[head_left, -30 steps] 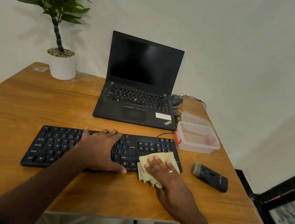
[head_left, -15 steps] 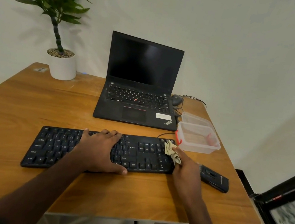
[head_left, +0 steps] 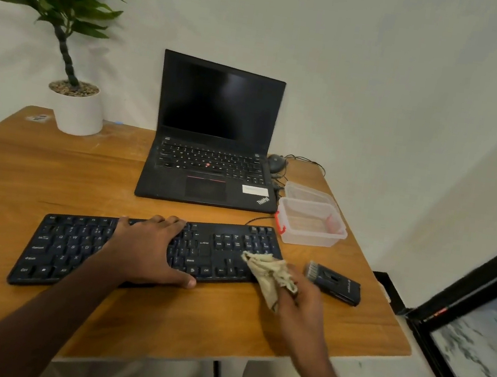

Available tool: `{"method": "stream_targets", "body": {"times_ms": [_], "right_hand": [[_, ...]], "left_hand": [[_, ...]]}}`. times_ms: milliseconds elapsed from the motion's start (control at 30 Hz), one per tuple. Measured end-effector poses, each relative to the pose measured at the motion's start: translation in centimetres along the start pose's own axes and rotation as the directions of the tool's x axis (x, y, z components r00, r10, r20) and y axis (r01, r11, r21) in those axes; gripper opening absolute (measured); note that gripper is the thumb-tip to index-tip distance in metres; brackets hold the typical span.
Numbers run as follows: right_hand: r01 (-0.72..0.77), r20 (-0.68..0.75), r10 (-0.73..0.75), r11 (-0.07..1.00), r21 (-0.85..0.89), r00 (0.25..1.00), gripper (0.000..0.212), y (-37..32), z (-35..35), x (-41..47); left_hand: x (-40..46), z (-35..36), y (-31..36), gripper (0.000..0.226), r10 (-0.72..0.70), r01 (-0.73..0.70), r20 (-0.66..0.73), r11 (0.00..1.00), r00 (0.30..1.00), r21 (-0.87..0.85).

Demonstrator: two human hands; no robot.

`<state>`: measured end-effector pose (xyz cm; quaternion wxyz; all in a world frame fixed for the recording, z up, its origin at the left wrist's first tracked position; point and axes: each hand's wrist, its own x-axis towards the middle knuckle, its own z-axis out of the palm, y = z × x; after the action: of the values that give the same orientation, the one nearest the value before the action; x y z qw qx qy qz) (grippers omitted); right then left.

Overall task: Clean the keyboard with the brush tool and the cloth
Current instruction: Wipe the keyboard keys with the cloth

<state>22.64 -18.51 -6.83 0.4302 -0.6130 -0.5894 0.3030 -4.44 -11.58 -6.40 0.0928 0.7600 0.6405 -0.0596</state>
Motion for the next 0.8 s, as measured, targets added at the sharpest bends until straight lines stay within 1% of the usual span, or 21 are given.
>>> {"method": "stream_targets", "body": {"times_ms": [67,100,167,233,300,333,367,400,433,467,500,567,633,667,700,733,767,800], "right_hand": [[-0.006,-0.116,0.012,0.999,0.053,0.993,0.038,0.8,-2.9,0.3],[0.016,-0.168,-0.011,1.0,0.025,0.986,0.037,1.4,-4.4,0.2],[0.085,-0.268,-0.112,0.99,-0.11,0.957,0.041,2.8,-7.5,0.2],[0.114,-0.345,-0.205,0.957,-0.266,0.916,0.043,4.0,-10.1,0.4],[0.127,-0.38,-0.294,0.904,-0.407,0.877,0.037,4.6,-11.3,0.3],[0.15,-0.367,-0.335,0.881,-0.449,0.868,0.035,4.7,-11.2,0.1],[0.178,-0.314,-0.353,0.864,-0.471,0.882,0.032,4.9,-10.5,-0.2],[0.193,-0.221,-0.338,0.847,-0.495,0.915,0.027,4.9,-9.5,-0.7],[0.175,-0.11,-0.273,0.828,-0.533,0.956,0.025,5.0,-8.3,-1.2],[0.158,-0.018,-0.206,0.801,-0.577,0.978,0.028,5.2,-7.1,-1.6],[0.148,0.022,-0.167,0.794,-0.59,0.986,0.032,5.5,-6.3,-1.8],[0.09,0.008,-0.101,0.844,-0.529,0.995,0.034,5.2,-6.2,-1.8],[0.054,0.049,-0.035,0.867,-0.496,0.998,0.036,4.2,-7.1,-1.6],[0.059,0.086,-0.02,0.868,-0.492,0.996,0.036,3.8,-7.6,-1.6],[0.05,0.101,0.0,0.872,-0.488,0.995,0.036,3.4,-8.2,-1.7],[0.02,0.099,0.03,0.879,-0.476,0.995,0.035,3.0,-8.7,-1.9],[-0.018,0.067,0.055,0.89,-0.455,0.996,0.035,2.7,-8.8,-1.9],[-0.037,-0.004,0.039,0.9,-0.434,0.999,0.034,2.8,-8.5,-1.4]], "left_hand": [[0.0,0.1,-0.1,0.137,0.002,-0.002,-0.003,1.0,1.0,-0.001],[0.1,0.1,-0.1,0.138,0.003,-0.003,-0.007,1.0,1.0,0.002],[0.2,0.0,-0.2,0.14,0.004,-0.004,-0.008,1.0,1.0,0.006],[0.3,-0.2,-0.1,0.142,-0.001,0.001,-0.002,1.0,1.0,0.027],[0.5,-0.5,0.1,0.143,-0.01,0.009,0.013,0.999,1.0,0.051],[0.6,-0.6,0.2,0.143,-0.009,0.008,0.021,0.998,1.0,0.057],[0.6,-0.7,0.2,0.144,-0.01,0.009,0.025,0.999,1.0,0.051],[0.8,-0.6,0.1,0.145,-0.011,0.01,0.023,0.999,1.0,0.046],[0.8,-0.6,0.1,0.146,-0.01,0.009,0.024,0.999,1.0,0.046],[0.7,-0.5,0.1,0.147,-0.008,0.007,0.023,0.999,1.0,0.045],[0.6,-0.4,0.2,0.147,-0.002,0.001,0.015,0.999,1.0,0.041],[0.6,-0.1,0.0,0.145,-0.002,0.002,0.009,1.0,1.0,0.03],[0.2,0.1,-0.2,0.141,-0.004,0.004,-0.009,1.0,1.0,0.017],[0.0,0.3,-0.3,0.137,-0.001,0.002,-0.04,1.0,0.999,0.011],[-0.4,0.5,0.2,0.132,0.002,-0.003,-0.105,1.0,0.994,-0.008],[-0.7,0.8,0.5,0.125,0.009,-0.016,-0.202,0.999,0.979,-0.035],[-1.2,0.7,0.2,0.117,-0.016,-0.008,-0.302,0.997,0.953,-0.081],[-1.9,0.5,-0.3,0.106,-0.064,-0.002,-0.397,0.986,0.915,-0.164]]}}
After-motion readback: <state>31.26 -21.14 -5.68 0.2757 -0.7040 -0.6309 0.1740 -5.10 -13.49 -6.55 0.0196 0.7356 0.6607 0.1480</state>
